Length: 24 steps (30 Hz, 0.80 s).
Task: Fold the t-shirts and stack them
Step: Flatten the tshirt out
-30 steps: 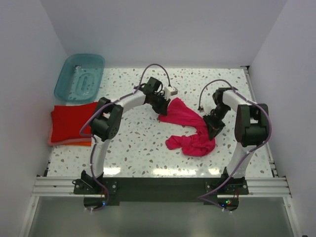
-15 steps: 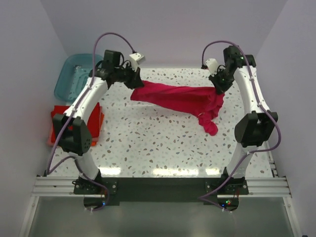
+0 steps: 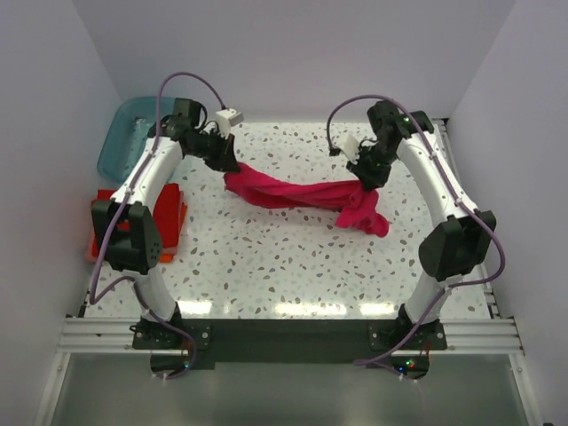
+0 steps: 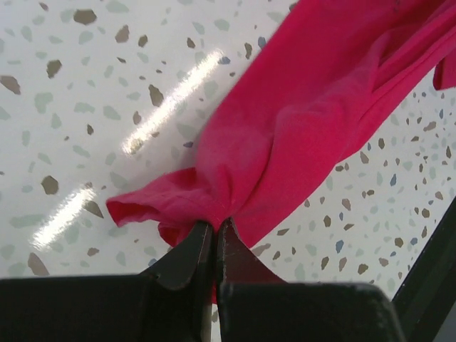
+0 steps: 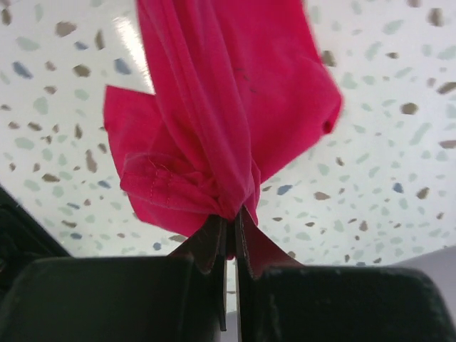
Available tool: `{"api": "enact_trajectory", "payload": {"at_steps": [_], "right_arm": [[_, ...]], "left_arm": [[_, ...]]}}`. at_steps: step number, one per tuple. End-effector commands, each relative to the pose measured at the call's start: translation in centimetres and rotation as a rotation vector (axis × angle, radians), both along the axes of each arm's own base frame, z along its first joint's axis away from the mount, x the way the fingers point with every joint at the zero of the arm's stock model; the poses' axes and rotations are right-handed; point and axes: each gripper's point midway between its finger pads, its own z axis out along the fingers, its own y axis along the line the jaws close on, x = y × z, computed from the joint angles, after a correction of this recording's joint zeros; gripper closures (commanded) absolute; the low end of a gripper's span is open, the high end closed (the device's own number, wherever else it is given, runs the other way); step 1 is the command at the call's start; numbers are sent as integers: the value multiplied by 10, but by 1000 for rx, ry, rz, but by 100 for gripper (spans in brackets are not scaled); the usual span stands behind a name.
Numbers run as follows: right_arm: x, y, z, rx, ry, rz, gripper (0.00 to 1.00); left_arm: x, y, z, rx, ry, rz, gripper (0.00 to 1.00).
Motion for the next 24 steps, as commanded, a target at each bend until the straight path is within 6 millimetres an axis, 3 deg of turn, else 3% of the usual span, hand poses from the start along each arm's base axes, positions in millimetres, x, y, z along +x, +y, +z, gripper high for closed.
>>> {"api": "enact_trajectory", "payload": {"at_steps": [1, 2, 4, 5, 6, 8, 11, 13, 14, 15, 16, 17, 18, 20, 21, 22, 24], "right_arm": [[15, -34, 35, -9, -47, -125, 100], [44, -40, 50, -15, -144, -180, 100], [73, -54, 69, -11, -244, -255, 100], [92, -59, 82, -13, -320, -294, 100], [109, -62, 103, -8, -408, -316, 100], [133, -68, 136, 1, -557, -358, 100], [155, -82, 199, 8, -821, -436, 100], [147, -95, 247, 7, -990, -493, 100], [152, -97, 266, 12, -1086, -496, 100], [149, -103, 281, 1, -1145, -515, 100], [140, -106, 312, 24, -1249, -523, 100], [138, -108, 318, 6, -1277, -509, 100], [135, -109, 326, 4, -1305, -512, 100], [126, -103, 339, 22, -1333, -457, 100], [123, -99, 334, 27, -1310, -422, 100], [120, -91, 321, 35, -1259, -375, 100], [112, -82, 282, -33, -1115, -233, 100]], "left_arm": [[41, -6, 53, -37, -184, 37, 100], [53, -5, 69, -47, -221, 73, 100], [78, -7, 79, -63, -269, 106, 100], [91, -7, 105, -78, -336, 128, 100], [101, -9, 106, -94, -332, 143, 100], [118, -11, 146, -130, -444, 162, 100], [131, -8, 190, -202, -578, 202, 100], [128, -2, 236, -262, -712, 232, 100], [130, 4, 231, -257, -721, 266, 100], [122, 9, 251, -266, -779, 278, 100], [121, 15, 264, -270, -839, 297, 100], [121, 17, 259, -261, -843, 302, 100], [114, 20, 269, -259, -875, 299, 100], [110, 22, 259, -221, -878, 275, 100], [106, 22, 256, -204, -878, 261, 100], [102, 21, 242, -182, -832, 241, 100], [96, 23, 225, -124, -797, 205, 100]]}}
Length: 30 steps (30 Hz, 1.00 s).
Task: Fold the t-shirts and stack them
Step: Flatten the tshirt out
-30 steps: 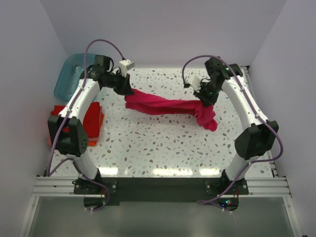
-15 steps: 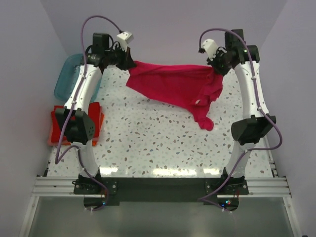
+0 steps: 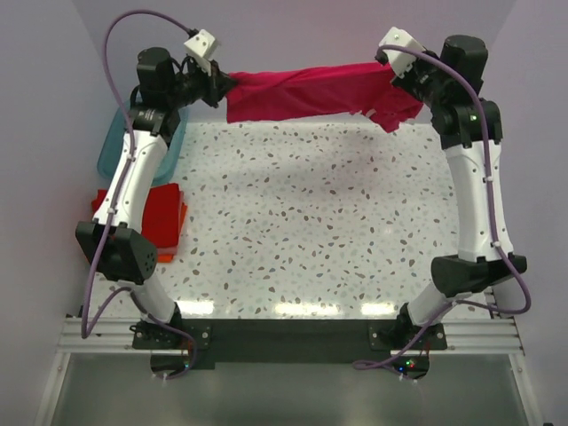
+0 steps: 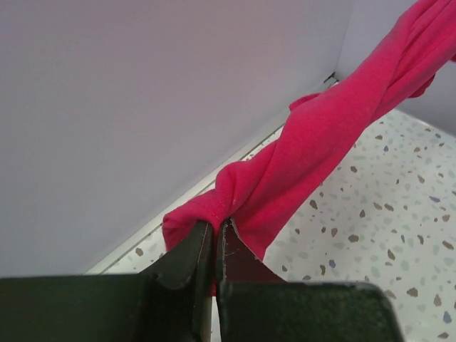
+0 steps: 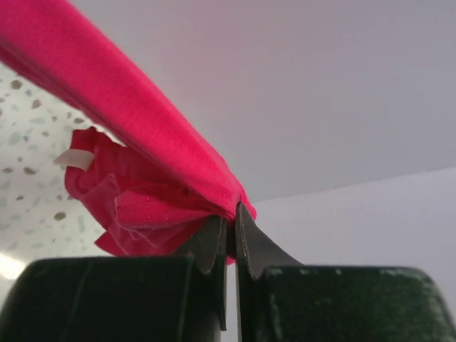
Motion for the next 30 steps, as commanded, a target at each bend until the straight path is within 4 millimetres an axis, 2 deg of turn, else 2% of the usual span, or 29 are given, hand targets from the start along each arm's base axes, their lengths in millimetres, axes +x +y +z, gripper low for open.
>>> {"api": "enact_trajectory", "payload": {"at_steps": [1, 3, 4, 5, 6, 9, 10, 11, 12, 13, 14, 15, 16, 17, 18, 19, 21, 22, 24, 25, 27, 30], "right_arm": [[-33, -6, -34, -156, 171, 84, 100], [-48, 3, -77, -267, 362, 208, 100], [-72, 3, -105, -294, 519, 261, 100], [-76, 6, -128, -296, 619, 296, 100], [-92, 8, -147, -287, 726, 325, 100], [-101, 22, -200, -261, 930, 385, 96], [-100, 26, -211, -254, 966, 389, 96], [-98, 37, -223, -245, 1003, 410, 93], [-93, 43, -245, -242, 1074, 417, 92], [-87, 50, -254, -208, 1103, 394, 87], [-82, 60, -262, -170, 1123, 399, 82], [-67, 67, -285, -134, 1160, 383, 74], [-54, 70, -281, -57, 1134, 311, 55], [-46, 71, -283, -11, 1130, 286, 45], [-34, 72, -285, 48, 1112, 232, 26], [-28, 70, -283, 78, 1097, 198, 25], [-16, 62, -275, 177, 1031, 117, 25], [-26, 57, -271, 207, 1031, 97, 24], [-32, 52, -269, 241, 1010, 81, 25], [-51, 51, -271, 257, 1030, 72, 30], [-67, 55, -287, 295, 1071, 60, 40], [-74, 65, -297, 371, 1109, 48, 53]], "left_arm": [[-11, 29, -12, 118, 17, 40, 100], [-22, 30, -27, 194, 42, -5, 100], [-32, 29, -46, 220, 104, -33, 100], [-39, 29, -55, 230, 133, -51, 100], [-48, 28, -79, 238, 209, -72, 100], [-56, 32, -123, 256, 345, -73, 100], [-56, 32, -133, 242, 399, -59, 100], [-53, 32, -157, 234, 482, -51, 100], [-48, 31, -160, 222, 509, -44, 100], [-45, 30, -169, 194, 568, -31, 100], [-40, 29, -198, 186, 674, -27, 100], [-31, 28, -196, 173, 689, -8, 100], [-23, 28, -224, 159, 786, 12, 100], [-21, 29, -233, 153, 831, 31, 100], [-12, 33, -236, 155, 840, 70, 100], [-8, 35, -253, 147, 888, 99, 100], [-1, 41, -265, 155, 888, 145, 100], [0, 41, -273, 154, 906, 151, 100], [1, 43, -282, 158, 924, 160, 99], [0, 44, -289, 164, 939, 167, 99], [-1, 46, -295, 168, 952, 171, 98], [-3, 44, -301, 170, 966, 153, 99]]}}
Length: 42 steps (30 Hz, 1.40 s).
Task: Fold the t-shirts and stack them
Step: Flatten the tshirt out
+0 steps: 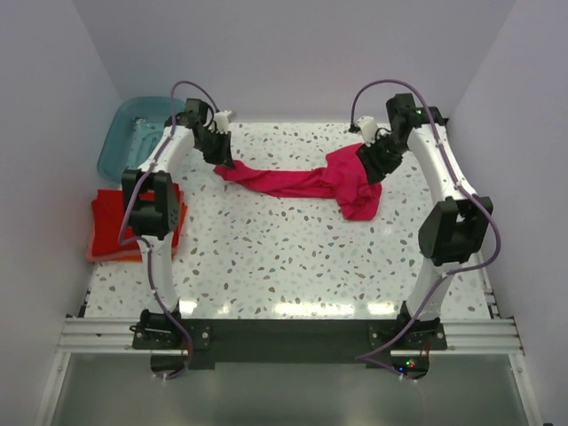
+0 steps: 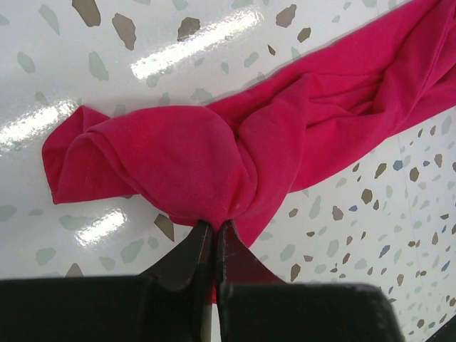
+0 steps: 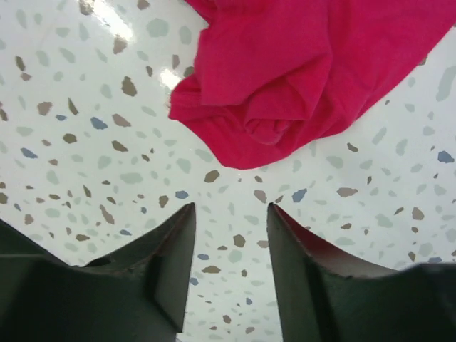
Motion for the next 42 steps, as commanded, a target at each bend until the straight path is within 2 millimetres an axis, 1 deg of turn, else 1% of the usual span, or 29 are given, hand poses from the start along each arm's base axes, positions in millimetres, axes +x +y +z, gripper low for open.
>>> {"api": "enact_trajectory", "payload": {"at_steps": [1, 2, 3, 5, 6, 8, 9, 11, 13, 14, 16, 20, 23, 28, 33, 38, 40, 42], "right_arm": [[-1, 30, 2, 121, 1, -75, 55], [0, 34, -10, 128, 45, -85, 57], [-3, 37, -13, 143, 81, -116, 59], [-2, 44, -23, 168, 123, -142, 59], [-1, 46, -33, 174, 149, -170, 59], [0, 49, -42, 178, 167, -186, 59], [0, 50, -50, 181, 190, -205, 59], [1, 52, -57, 185, 200, -220, 59], [4, 50, -69, 171, 215, -244, 60], [7, 50, -71, 168, 212, -256, 60], [7, 49, -82, 155, 232, -265, 60], [5, 49, -98, 146, 271, -290, 61], [0, 48, -109, 132, 306, -314, 61], [-4, 46, -117, 123, 325, -327, 60], [2, 46, -121, 118, 317, -345, 59], [14, 43, -117, 127, 284, -358, 60], [19, 43, -112, 139, 267, -359, 60], [24, 43, -108, 142, 251, -360, 66]], "left_arm": [[4, 4, 10, -10, -14, 17, 99], [4, 4, 9, -10, -11, 13, 99], [5, 4, 10, -12, -14, 11, 99], [5, 4, 9, -12, -12, 9, 99], [6, 5, 9, -13, -12, 9, 99], [6, 4, 9, -15, -11, 9, 99], [5, 4, 9, -19, -12, 4, 99], [3, 4, 9, -20, -13, 2, 98], [3, 4, 12, -20, -24, 1, 98], [1, 4, 10, -21, -17, 2, 98], [0, 4, 11, -20, -20, -1, 98], [-2, 4, 9, -20, -14, -3, 98], [-1, 5, 9, -21, -15, 3, 98], [-1, 5, 7, -24, -10, 6, 97], [-1, 4, 5, -28, -2, 7, 95], [-2, 3, 3, -33, 2, 6, 94], [-2, 4, 3, -33, 4, 7, 94], [-3, 4, 3, -31, 5, 6, 94]]}}
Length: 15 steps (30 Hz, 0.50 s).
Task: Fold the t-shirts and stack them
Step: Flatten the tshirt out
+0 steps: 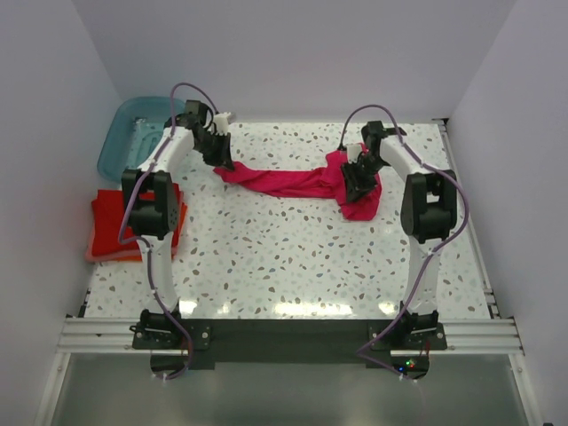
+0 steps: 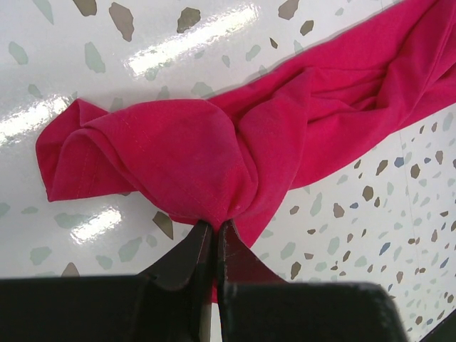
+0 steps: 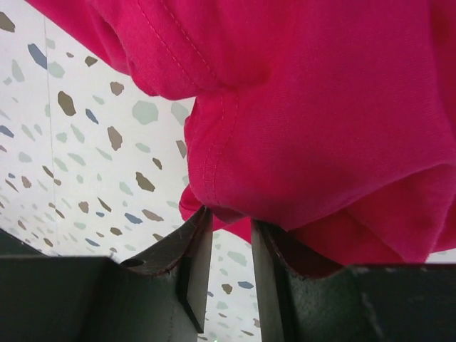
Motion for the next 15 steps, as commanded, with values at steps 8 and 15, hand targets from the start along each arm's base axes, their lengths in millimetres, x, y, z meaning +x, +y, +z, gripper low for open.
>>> {"api": "enact_trajectory", "payload": {"at_steps": [8, 15], "right_arm": [[26, -4, 21, 8, -103, -18, 100], [36, -30, 73, 36, -240, -10, 100]], "left_arm": [[1, 2, 10, -25, -22, 0, 93], [-4, 20, 28, -54, -42, -44, 71]]}}
